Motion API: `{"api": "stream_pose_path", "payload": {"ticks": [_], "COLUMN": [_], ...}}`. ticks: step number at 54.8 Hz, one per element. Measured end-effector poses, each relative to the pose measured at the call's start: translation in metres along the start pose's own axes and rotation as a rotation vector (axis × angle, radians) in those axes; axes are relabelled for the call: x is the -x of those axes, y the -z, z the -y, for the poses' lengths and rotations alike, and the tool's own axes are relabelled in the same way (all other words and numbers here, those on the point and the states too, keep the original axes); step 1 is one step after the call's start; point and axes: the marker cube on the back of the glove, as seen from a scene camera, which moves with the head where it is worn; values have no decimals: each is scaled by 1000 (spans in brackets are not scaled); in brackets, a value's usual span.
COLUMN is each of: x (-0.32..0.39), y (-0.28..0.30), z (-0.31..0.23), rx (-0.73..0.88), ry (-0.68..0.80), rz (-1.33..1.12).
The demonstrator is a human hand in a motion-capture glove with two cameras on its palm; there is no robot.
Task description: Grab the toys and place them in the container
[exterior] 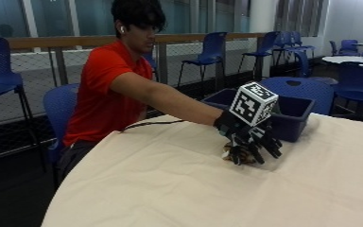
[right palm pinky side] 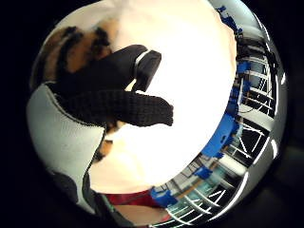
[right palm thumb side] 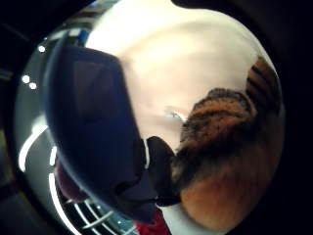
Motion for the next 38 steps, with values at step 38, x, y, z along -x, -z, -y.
{"api": "stream_pose_path", "payload": {"ticks": [38], "x": [5], "y": [44], "z": [-63], "rx": [-250], "ry": [-9], "rz": [1]}}
